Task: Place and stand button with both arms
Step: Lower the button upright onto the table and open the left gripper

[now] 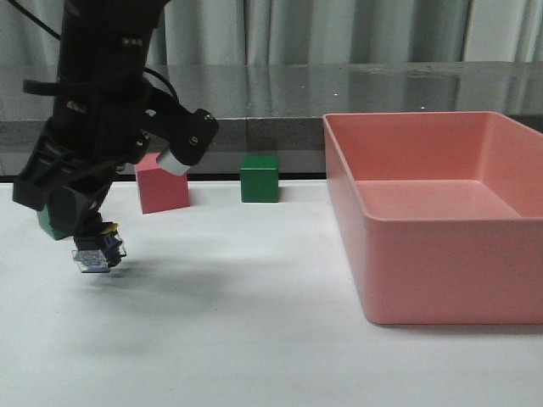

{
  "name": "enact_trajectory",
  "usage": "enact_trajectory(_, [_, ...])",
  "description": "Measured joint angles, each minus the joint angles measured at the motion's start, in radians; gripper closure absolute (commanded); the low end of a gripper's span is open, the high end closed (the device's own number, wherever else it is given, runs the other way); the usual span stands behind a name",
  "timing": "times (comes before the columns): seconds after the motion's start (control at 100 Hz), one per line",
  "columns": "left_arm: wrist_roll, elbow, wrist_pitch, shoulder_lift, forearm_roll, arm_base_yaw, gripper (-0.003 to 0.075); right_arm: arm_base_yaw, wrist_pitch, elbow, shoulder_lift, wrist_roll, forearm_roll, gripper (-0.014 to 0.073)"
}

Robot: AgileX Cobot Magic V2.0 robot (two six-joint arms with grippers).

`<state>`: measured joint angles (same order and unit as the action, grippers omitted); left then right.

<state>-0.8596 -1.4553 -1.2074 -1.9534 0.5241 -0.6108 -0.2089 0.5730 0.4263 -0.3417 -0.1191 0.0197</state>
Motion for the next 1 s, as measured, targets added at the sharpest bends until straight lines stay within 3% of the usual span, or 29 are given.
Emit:
enact_trajectory(0.46, [0.002,-0.011,0.000,-0.047,-0.002,-0.019,0.0713,0.000,0.003,0.000,0.000,0.000,0.000,0.0655])
enact_trajectory(0.55, [0.002,-0.018,-0.002,-0.050,-0.005,-0.019,0.0601,0.000,0.003,0.000,0.000,0.000,0.000,0.0655])
enact_trajectory(0.73, [0.002,-0.037,-0.002,-0.053,-0.038,-0.019,0.0242,0.000,0.005,0.000,0.000,0.002,0.000,0.0655])
enact_trajectory(0.82, [0.003,-0.039,-0.002,-0.053,-0.052,-0.019,0.0180,0.000,0.005,0.000,0.000,0.002,0.000,0.0655])
enact_trajectory(1.0, [0.014,-0.039,-0.002,-0.037,-0.061,-0.019,0.0185,0.000,0.005,0.000,0.000,0.002,0.000,0.0655])
